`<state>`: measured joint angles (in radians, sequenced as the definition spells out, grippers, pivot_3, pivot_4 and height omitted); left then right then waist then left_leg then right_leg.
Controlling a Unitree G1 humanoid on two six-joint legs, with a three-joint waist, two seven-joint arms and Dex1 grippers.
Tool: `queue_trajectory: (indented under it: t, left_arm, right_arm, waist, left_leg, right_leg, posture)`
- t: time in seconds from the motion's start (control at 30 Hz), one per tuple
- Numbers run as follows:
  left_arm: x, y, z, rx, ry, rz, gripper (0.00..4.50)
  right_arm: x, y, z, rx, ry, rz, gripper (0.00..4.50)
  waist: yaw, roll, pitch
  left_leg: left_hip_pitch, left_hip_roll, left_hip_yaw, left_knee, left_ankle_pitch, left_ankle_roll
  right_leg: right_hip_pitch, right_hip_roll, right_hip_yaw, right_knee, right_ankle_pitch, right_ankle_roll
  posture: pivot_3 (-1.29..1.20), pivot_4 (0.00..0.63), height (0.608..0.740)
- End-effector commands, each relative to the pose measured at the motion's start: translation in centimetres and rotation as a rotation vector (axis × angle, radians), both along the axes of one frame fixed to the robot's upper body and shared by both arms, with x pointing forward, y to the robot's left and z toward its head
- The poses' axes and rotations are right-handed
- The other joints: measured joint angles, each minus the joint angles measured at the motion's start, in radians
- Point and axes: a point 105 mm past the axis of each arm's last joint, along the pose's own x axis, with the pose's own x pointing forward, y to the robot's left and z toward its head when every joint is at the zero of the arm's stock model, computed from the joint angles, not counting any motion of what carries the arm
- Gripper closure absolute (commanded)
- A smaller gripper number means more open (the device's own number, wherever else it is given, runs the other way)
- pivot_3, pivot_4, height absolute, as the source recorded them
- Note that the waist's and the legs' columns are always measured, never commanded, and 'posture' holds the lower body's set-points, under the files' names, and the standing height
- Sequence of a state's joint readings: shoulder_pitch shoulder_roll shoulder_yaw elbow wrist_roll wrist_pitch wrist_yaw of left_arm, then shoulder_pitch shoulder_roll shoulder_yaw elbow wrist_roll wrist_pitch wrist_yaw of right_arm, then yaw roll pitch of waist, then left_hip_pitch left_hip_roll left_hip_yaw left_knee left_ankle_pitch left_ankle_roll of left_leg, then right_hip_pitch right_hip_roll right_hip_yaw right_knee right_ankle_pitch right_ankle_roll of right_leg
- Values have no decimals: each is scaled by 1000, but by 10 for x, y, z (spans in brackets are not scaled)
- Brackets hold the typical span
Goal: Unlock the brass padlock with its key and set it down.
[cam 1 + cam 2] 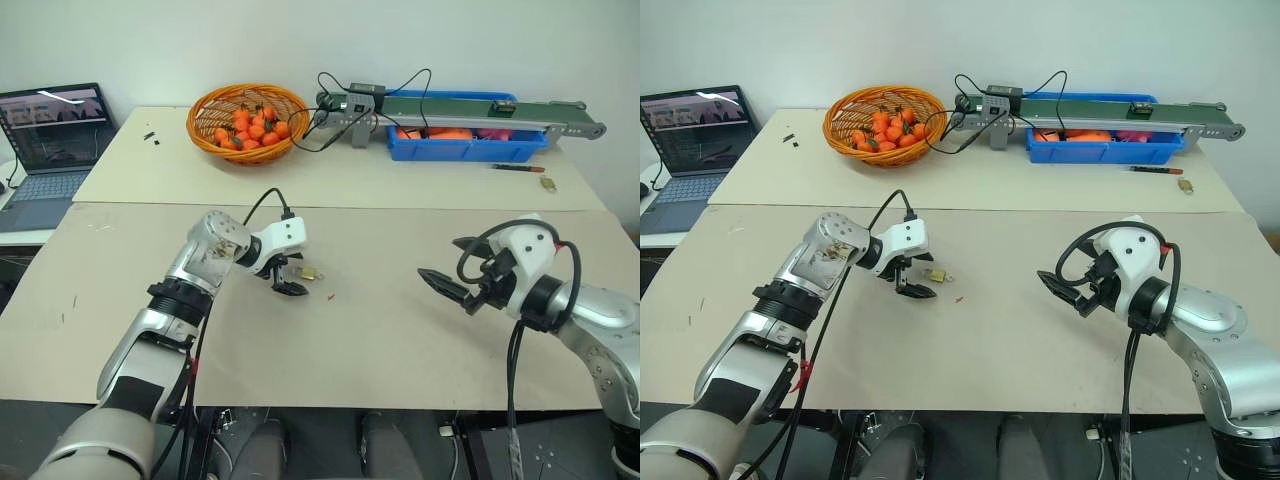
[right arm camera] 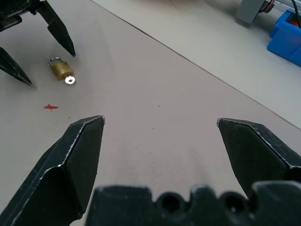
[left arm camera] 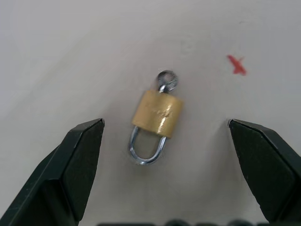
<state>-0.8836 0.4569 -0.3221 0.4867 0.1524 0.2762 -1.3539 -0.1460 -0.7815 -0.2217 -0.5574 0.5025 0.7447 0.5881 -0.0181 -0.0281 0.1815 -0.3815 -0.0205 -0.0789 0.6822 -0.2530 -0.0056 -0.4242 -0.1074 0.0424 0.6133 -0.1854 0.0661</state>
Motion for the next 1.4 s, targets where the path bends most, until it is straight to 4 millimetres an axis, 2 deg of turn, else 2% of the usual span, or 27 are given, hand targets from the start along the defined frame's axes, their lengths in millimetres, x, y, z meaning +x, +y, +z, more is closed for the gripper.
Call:
queue_trajectory:
  t: [0.03, 0.2, 0.33, 0.4, 0.53, 0.67, 0.93, 1.07, 1.4]
  left_arm:
    - [0, 7, 14, 28, -102, -131, 8]
    - [12, 26, 9, 83, -136, -150, 8]
    - [32, 48, 14, 103, -178, -55, 8]
    - [39, 50, 20, 73, -181, -1, 8]
    - [46, 41, 33, -17, -168, 49, 8]
    - [46, 29, 36, -77, -131, 50, 8]
    - [35, 8, 17, -86, -55, -34, 8]
    - [31, 7, 1, -32, -45, -61, 8]
    - [25, 4, -16, 1, -21, -84, 8]
  right_arm:
    - [0, 3, 15, 1, -78, 11, 0]
    - [0, 3, 16, 2, -79, 9, 0]
    - [-1, 2, 17, -2, -81, 4, 0]
    - [-2, 1, 17, -2, -80, 2, 0]
    - [-3, 1, 17, -5, -80, -2, 0]
    - [-3, 1, 16, -5, -80, -4, 0]
    - [-4, 0, 14, -15, -74, -10, 0]
    - [-5, -2, 14, -20, -73, -18, 0]
    - [-7, -4, 13, -23, -70, -25, 0]
  waist:
    - [-1, 0, 0]
    - [3, 0, 0]
    - [4, -1, 0]
    - [4, -1, 1]
    - [5, -1, 1]
    - [4, -1, 1]
    - [0, -1, 1]
    - [0, -1, 1]
    - [3, -1, 1]
  left_leg:
    - [0, 0, 0, 0, 0, 0]
    - [0, 0, 0, 0, 0, 0]
    - [-2, 0, 0, 0, 0, 0]
    - [-2, 0, 0, 0, 0, 0]
    - [-3, -1, 0, 0, 0, 1]
    - [-3, -1, 0, 0, 0, 1]
    - [-3, -1, 0, 0, 0, 1]
    - [-3, -1, 0, 0, 0, 1]
    - [-2, -1, 0, 0, 0, 1]
  right_leg:
    - [0, 0, 0, 0, 0, -1]
    - [0, 0, 0, 0, 1, -1]
    - [-1, 0, -1, -1, 1, -1]
    - [-1, 0, -1, -1, 1, -1]
    - [-1, 0, -1, -1, 1, 0]
    - [-1, 0, -1, -1, 1, 0]
    - [-1, 0, -1, -1, 1, 0]
    - [-1, 0, -1, -1, 1, 0]
    - [-1, 0, -1, 0, 1, 0]
  posture:
    - [0, 150, 717]
    - [0, 150, 717]
    - [0, 150, 717]
    - [0, 150, 717]
    - [0, 150, 717]
    - [0, 150, 717]
    - [0, 150, 717]
    - [0, 150, 717]
    - [0, 150, 717]
